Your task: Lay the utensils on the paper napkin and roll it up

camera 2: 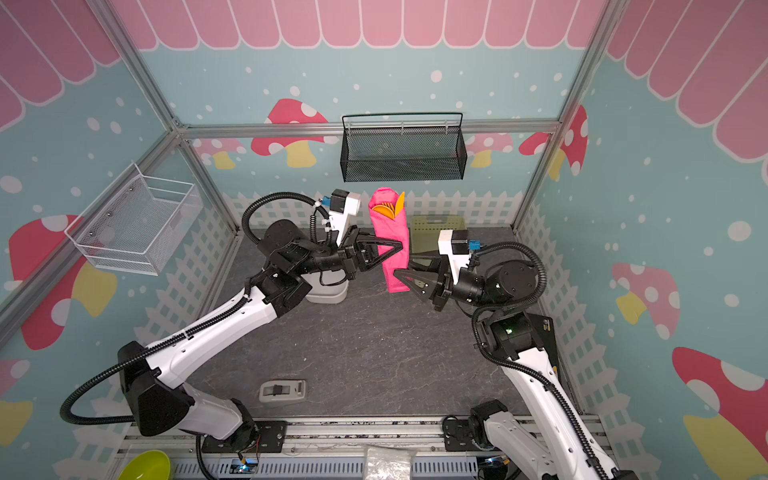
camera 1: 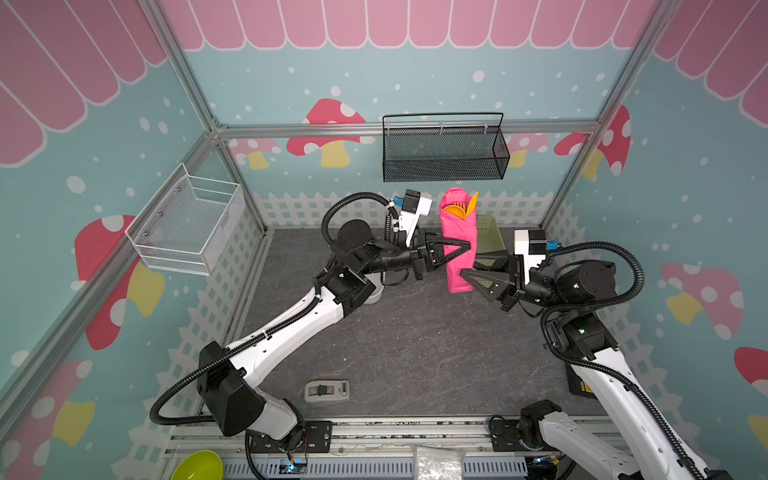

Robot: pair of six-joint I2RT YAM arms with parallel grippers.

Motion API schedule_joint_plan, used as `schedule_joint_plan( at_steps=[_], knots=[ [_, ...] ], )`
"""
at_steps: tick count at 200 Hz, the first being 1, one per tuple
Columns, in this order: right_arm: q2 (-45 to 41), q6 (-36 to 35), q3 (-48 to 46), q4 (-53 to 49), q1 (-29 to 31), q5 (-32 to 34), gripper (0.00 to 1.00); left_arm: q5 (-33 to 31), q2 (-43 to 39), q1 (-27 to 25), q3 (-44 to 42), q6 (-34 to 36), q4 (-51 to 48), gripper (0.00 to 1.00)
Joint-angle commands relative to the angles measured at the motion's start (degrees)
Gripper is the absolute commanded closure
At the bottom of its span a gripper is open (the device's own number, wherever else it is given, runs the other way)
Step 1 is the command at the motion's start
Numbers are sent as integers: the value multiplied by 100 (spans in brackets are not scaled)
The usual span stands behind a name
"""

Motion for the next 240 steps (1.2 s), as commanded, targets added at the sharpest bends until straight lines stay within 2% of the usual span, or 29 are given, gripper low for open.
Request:
schedule_joint_plan(
  at_steps=[1, 59, 112, 133, 146, 165, 202, 218, 240],
  knots=[
    [6, 21, -90, 139, -21, -89, 61, 184, 10, -35, 191, -140, 360, 100],
    [42, 107, -83, 171, -14, -143, 64, 74, 0, -52, 163, -119, 369, 100],
    [33, 223, -136, 378, -14, -234, 78, -58, -26, -57, 174, -45, 292, 100],
    [-14, 210, -145, 380, -14, -144, 85, -148, -90, -53, 111, 12, 261, 92],
    [-48, 188, -153, 378, -14, -60, 89, -232, -160, -52, 71, 105, 133, 83],
    [-99, 137, -153, 381, -14, 37, 91, -508, -382, -52, -24, 406, -263, 70],
    [-168, 112, -156, 479, -14, 119, 92, -1102, -922, -35, -412, 936, -780, 51],
    [-193, 186, -177, 658, -14, 48, 93, -1056, -1007, -26, -478, 1034, -895, 45],
    [-206, 381, -223, 1043, -14, -148, 93, -690, -954, -26, -464, 1019, -865, 41]
  ],
)
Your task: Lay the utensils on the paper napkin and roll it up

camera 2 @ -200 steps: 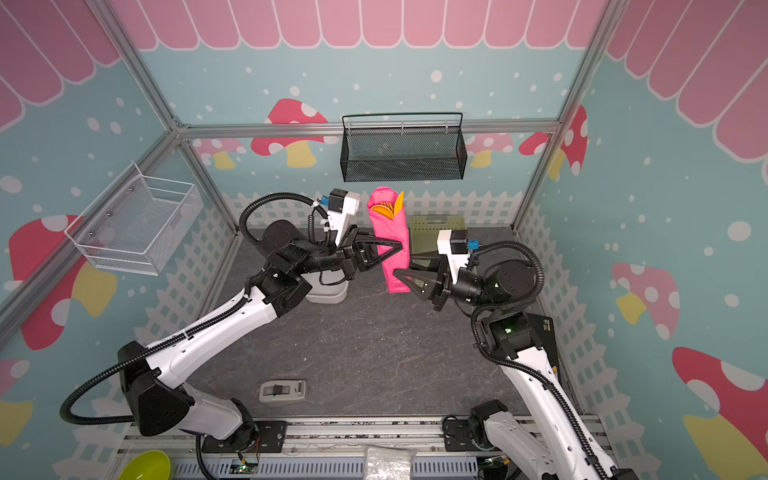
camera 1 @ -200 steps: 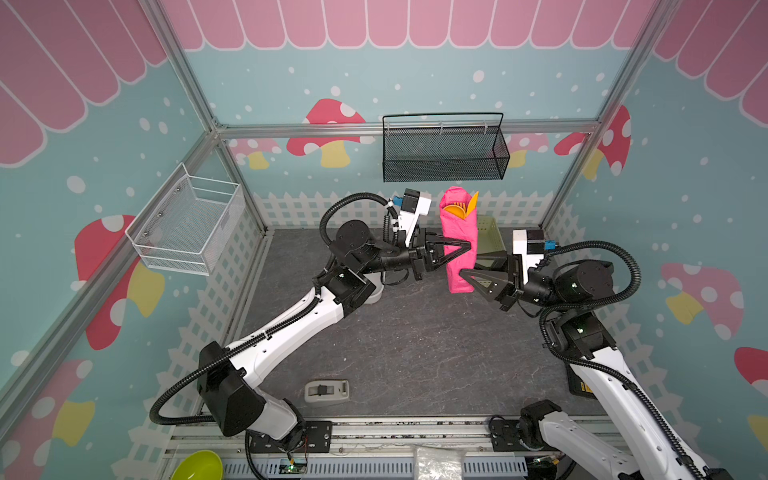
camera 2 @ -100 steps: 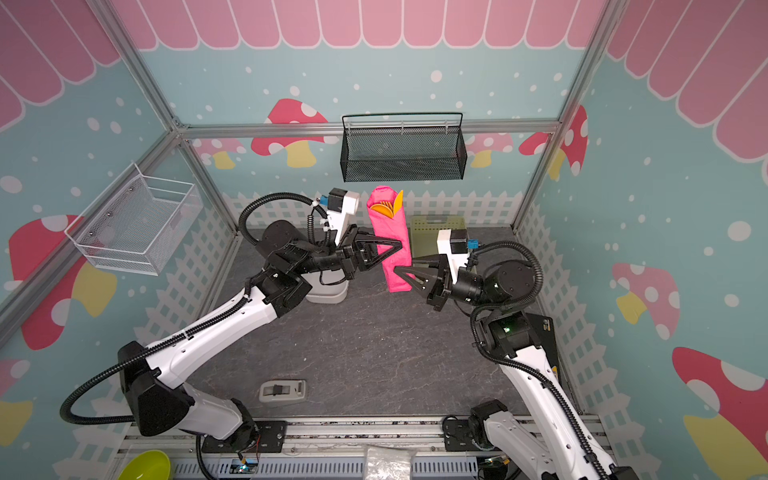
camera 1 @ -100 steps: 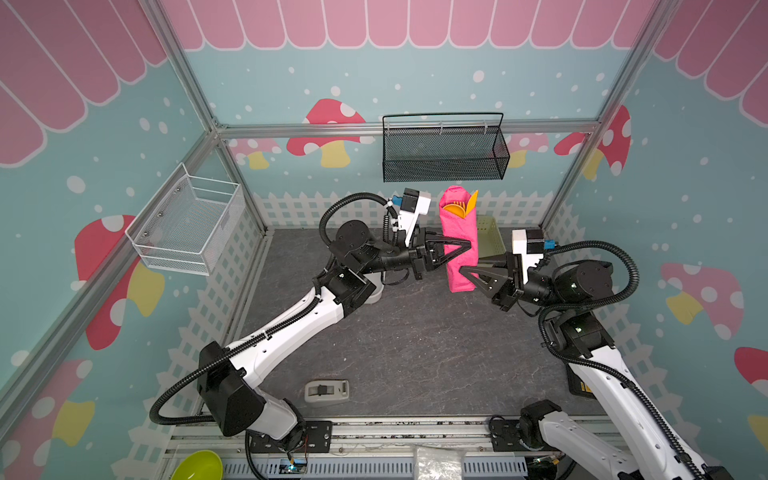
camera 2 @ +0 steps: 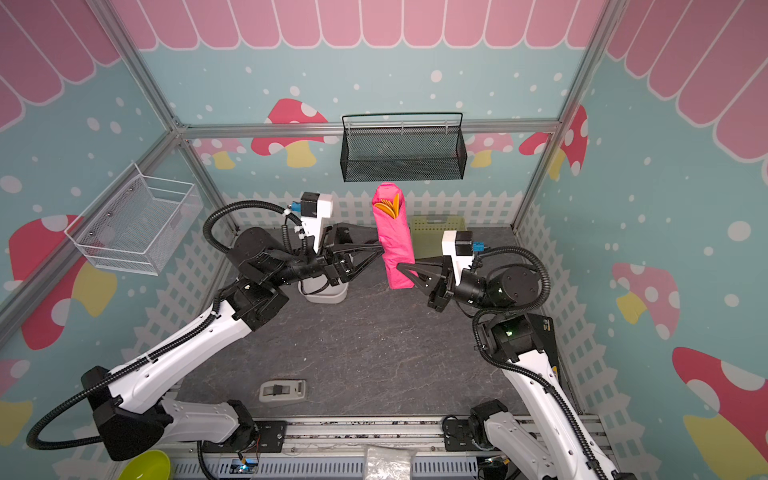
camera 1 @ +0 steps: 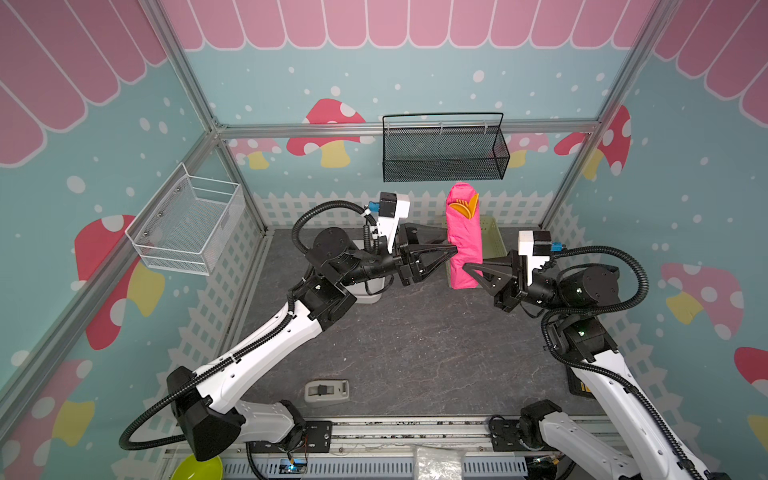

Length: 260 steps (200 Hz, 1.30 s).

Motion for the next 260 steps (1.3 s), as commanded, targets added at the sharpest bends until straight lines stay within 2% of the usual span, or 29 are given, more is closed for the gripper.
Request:
schedule_joint_plan(
  at_steps=[1, 49, 129, 151, 196, 237, 260],
  knots=[
    [-89, 152, -92, 629, 4, -214, 93, 186, 41, 9, -68, 211, -159, 41],
    [-19, 697, -182, 1388, 4, -679, 93, 1278, 614, -76, 401, -291, 410, 36],
    [69, 907, -249, 1540, 3, -855, 93, 2183, 1183, -276, 1021, -882, 1164, 37],
    [90, 900, -253, 1538, 4, -876, 93, 2329, 1297, -324, 1176, -958, 1083, 40],
    [10, 763, -257, 1416, 0, -753, 93, 2448, 1372, -343, 1170, -1231, 1312, 52],
    [-140, 408, -216, 921, -5, -172, 93, 2382, 1183, -338, 973, -1145, 1387, 64],
    [-200, 346, -229, 851, -5, 19, 93, 2311, 1090, -325, 891, -1094, 1402, 67]
  ],
)
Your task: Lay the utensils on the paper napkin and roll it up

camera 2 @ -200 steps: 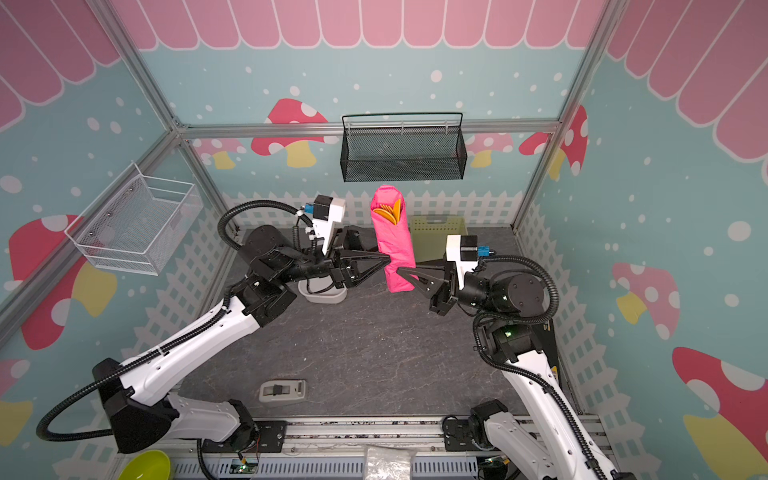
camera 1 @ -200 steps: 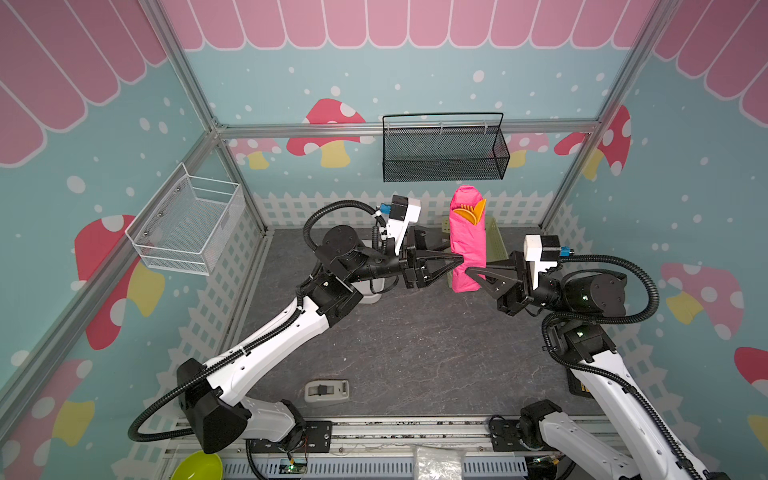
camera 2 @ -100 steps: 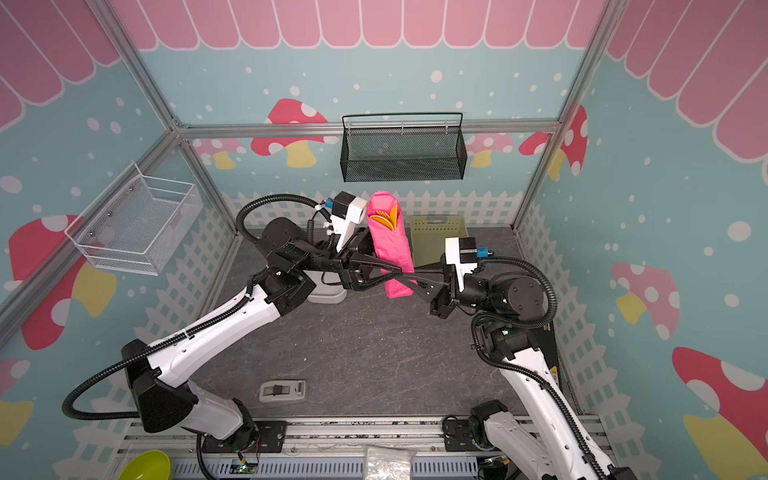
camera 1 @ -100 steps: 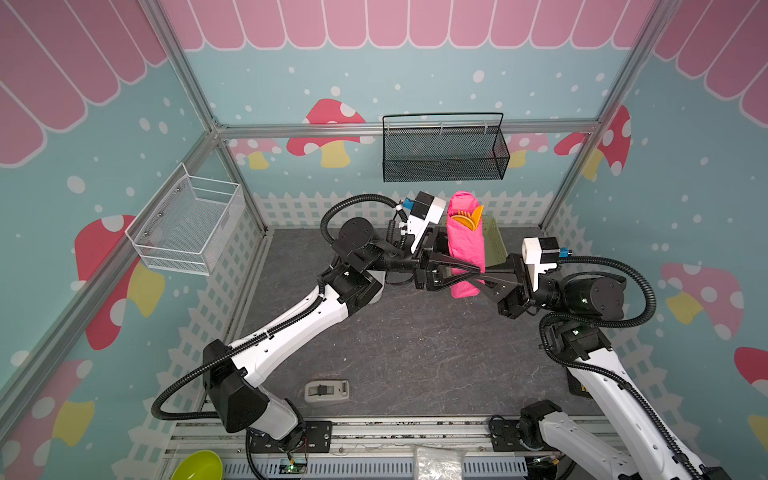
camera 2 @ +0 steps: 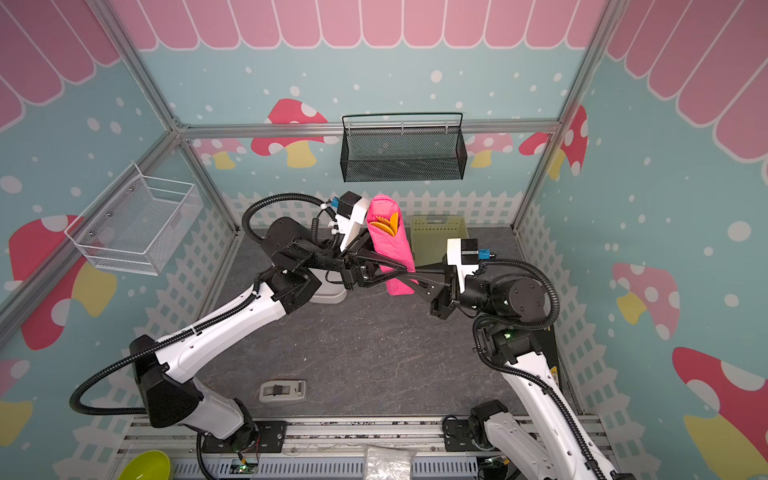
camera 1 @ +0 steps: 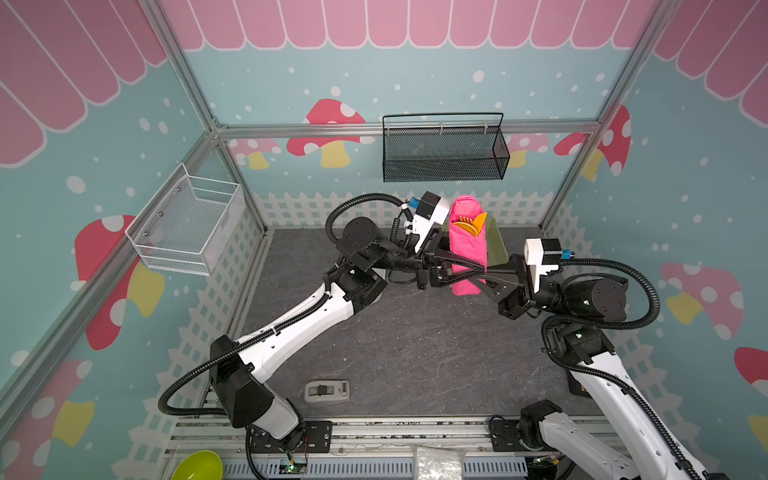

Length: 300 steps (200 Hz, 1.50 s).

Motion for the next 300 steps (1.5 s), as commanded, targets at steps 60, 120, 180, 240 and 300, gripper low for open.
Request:
schedule_joint_plan(
  at_steps=[60, 120, 180, 240, 300],
  knots=[
    [-165, -223, -62, -152, -3, 591, 93, -346, -565, 132, -408, 295, -70, 73],
    [-119, -207, -80, -158, -3, 550, 93, -547, -720, 253, -475, 348, -209, 74],
    [-36, -158, -58, -135, -2, 480, 92, -794, -835, 258, -451, 756, -792, 87],
    [-78, -61, 80, -238, -3, 471, 57, -914, -895, 258, -429, 1089, -1277, 89],
    [109, 40, 417, -261, -4, 307, 58, -982, -841, 258, -406, 1222, -1487, 90]
  ],
)
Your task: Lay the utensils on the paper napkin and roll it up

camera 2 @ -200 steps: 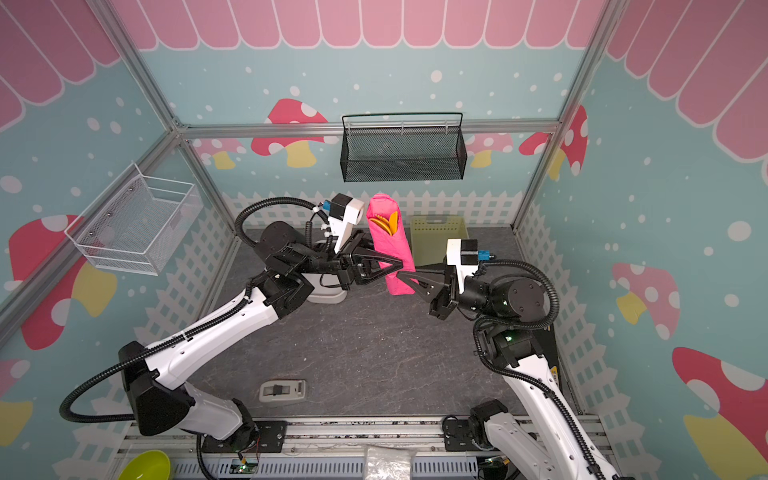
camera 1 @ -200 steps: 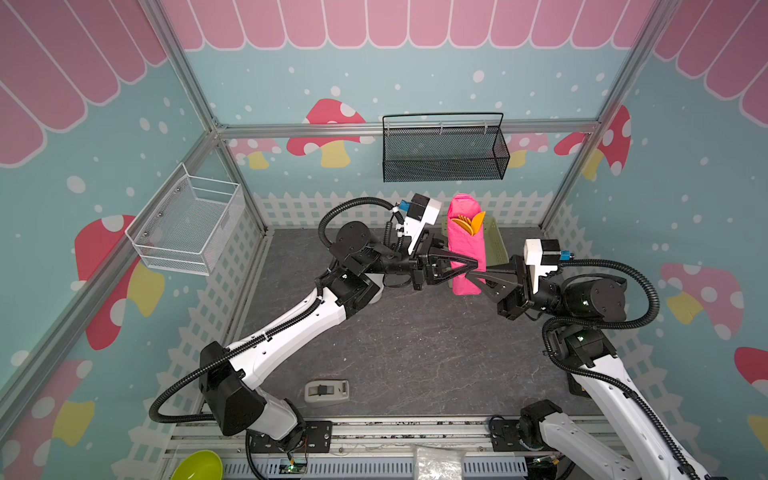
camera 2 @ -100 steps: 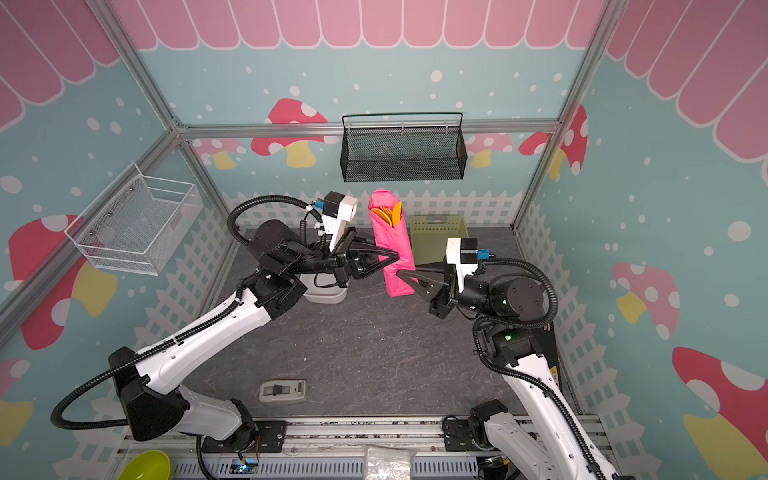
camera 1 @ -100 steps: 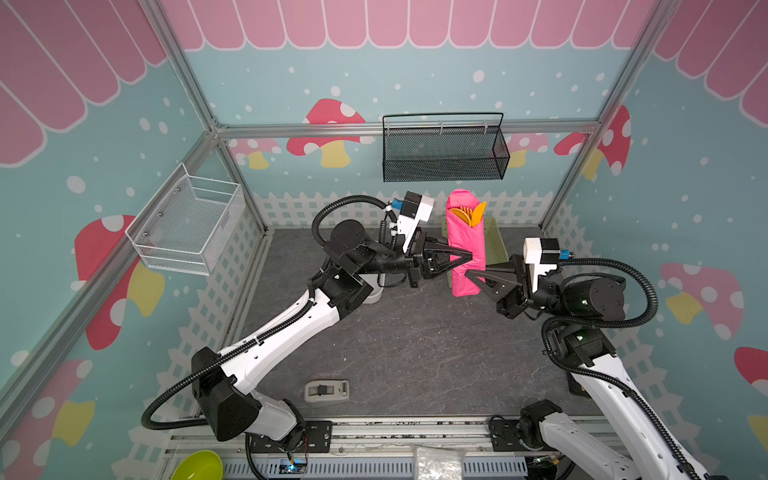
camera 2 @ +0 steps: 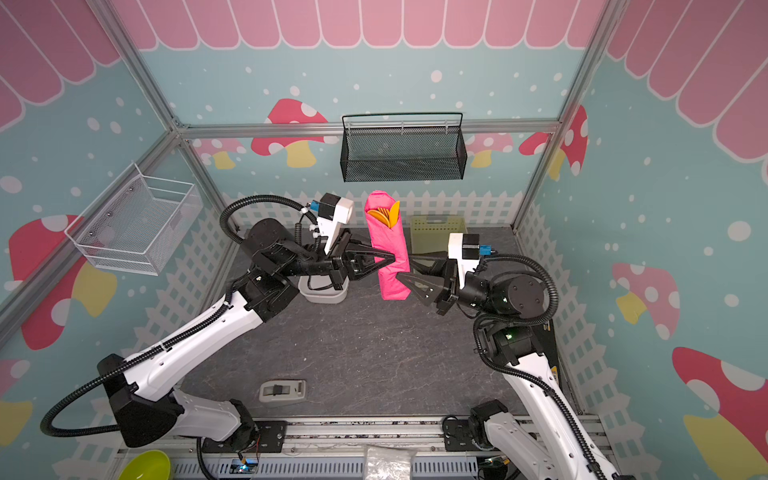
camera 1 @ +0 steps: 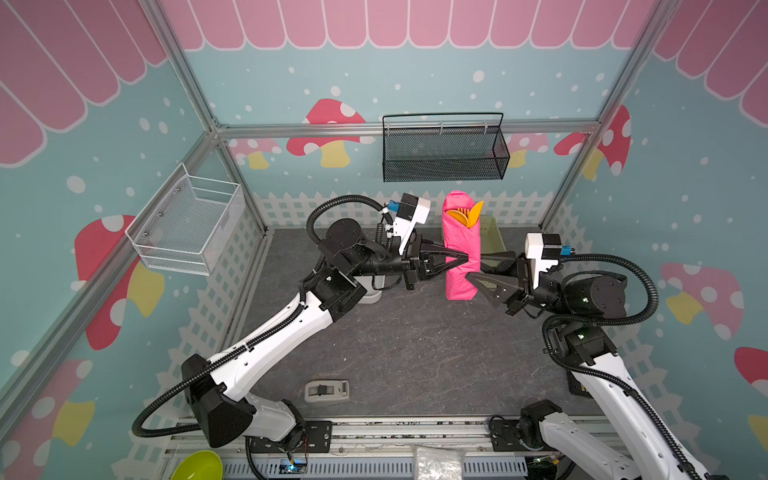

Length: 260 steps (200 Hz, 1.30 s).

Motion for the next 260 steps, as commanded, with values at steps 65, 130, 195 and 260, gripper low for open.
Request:
schedule_joint_plan(
  at_steps=[65, 130, 195, 260],
  knots=[
    [187, 64, 311, -44, -31, -248, 71, -353, -54, 15, 95, 424, -493, 91],
    [212, -44, 294, -115, -31, -224, 93, -546, -52, 15, 135, 599, -754, 90],
    [261, -118, 250, -128, -31, -180, 100, -666, -66, 33, 134, 696, -898, 87],
    [284, -152, 173, -132, -30, -92, 100, -899, -145, 103, 12, 688, -1009, 74]
  ],
)
